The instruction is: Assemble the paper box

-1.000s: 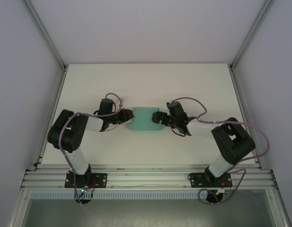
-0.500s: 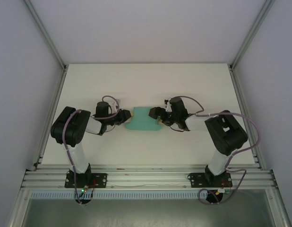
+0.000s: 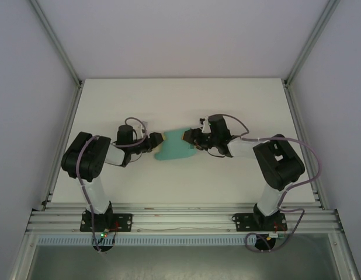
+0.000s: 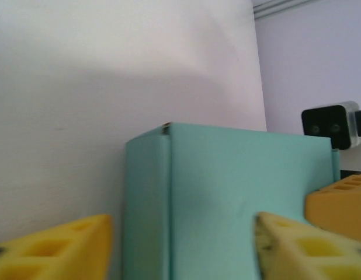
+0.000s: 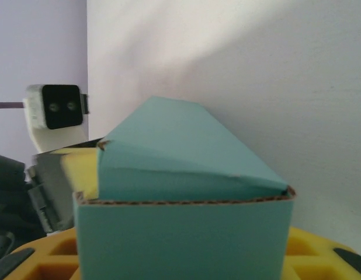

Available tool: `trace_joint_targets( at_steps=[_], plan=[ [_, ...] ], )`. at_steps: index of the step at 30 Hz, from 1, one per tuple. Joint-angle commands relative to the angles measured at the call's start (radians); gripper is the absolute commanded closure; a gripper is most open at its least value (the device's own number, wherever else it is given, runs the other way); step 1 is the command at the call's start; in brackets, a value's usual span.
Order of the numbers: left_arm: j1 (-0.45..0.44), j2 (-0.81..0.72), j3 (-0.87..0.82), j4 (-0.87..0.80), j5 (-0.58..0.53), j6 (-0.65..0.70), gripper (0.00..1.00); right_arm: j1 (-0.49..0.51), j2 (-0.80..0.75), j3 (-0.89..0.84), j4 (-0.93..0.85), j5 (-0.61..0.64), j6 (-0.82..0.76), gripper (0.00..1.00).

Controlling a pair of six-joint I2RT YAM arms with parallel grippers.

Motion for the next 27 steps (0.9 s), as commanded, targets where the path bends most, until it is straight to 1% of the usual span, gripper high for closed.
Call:
trace_joint_targets(
  at_steps=[1,2,3,5,6,7,8,9,10,11,13,15,17,20,22,24,27],
  plan=[
    [-0.012,-0.108,0.067,-0.12,-0.036,0.136,0.01,-0.017,-0.05,0.05,-0.129,0.003,0.004,0.55],
    [-0.024,-0.153,0.094,-0.197,-0.068,0.215,0.01,-0.026,-0.057,0.059,-0.158,-0.003,0.018,0.55],
    [-0.044,-0.203,0.127,-0.306,-0.134,0.321,0.01,-0.038,-0.067,0.071,-0.186,-0.014,0.043,0.56],
    [-0.109,-0.308,0.19,-0.504,-0.314,0.518,0.0,-0.065,-0.1,0.075,-0.212,-0.051,0.081,0.56],
    [-0.151,-0.355,0.217,-0.583,-0.414,0.646,0.0,-0.078,-0.128,0.076,-0.239,-0.052,0.105,0.56],
    [-0.191,-0.39,0.234,-0.627,-0.476,0.745,0.0,-0.093,-0.151,0.09,-0.295,-0.049,0.12,0.56],
    [-0.225,-0.419,0.24,-0.651,-0.497,0.836,0.0,-0.111,-0.17,0.116,-0.379,-0.046,0.131,0.56],
    [-0.252,-0.443,0.245,-0.668,-0.48,0.936,0.0,-0.13,-0.185,0.158,-0.496,-0.037,0.139,0.57],
    [-0.268,-0.458,0.253,-0.693,-0.44,1.026,0.0,-0.146,-0.195,0.197,-0.592,-0.034,0.14,0.56],
    [-0.285,-0.463,0.276,-0.753,-0.405,1.122,0.0,-0.159,-0.202,0.233,-0.678,-0.038,0.133,0.57],
    [-0.335,-0.459,0.355,-0.901,-0.421,1.292,0.0,-0.174,-0.22,0.283,-0.777,-0.061,0.136,0.57],
    [-0.381,-0.444,0.416,-1.029,-0.449,1.439,0.0,-0.193,-0.232,0.311,-0.841,-0.101,0.209,0.58],
    [-0.414,-0.45,0.435,-1.074,-0.453,1.532,0.0,-0.213,-0.234,0.322,-0.856,-0.163,0.286,0.6],
    [-0.438,-0.483,0.388,-0.974,-0.429,1.622,0.0,-0.231,-0.237,0.315,-0.834,-0.195,0.388,0.64],
    [-0.459,-0.49,0.357,-0.895,-0.479,1.647,0.0,-0.233,-0.235,0.306,-0.788,-0.233,0.451,0.65],
    [-0.473,-0.478,0.34,-0.825,-0.562,1.651,0.0,-0.233,-0.236,0.296,-0.758,-0.262,0.513,0.65],
    [-0.48,-0.435,0.347,-0.783,-0.659,1.66,0.0,-0.233,-0.241,0.302,-0.756,-0.268,0.523,0.65]
  ],
)
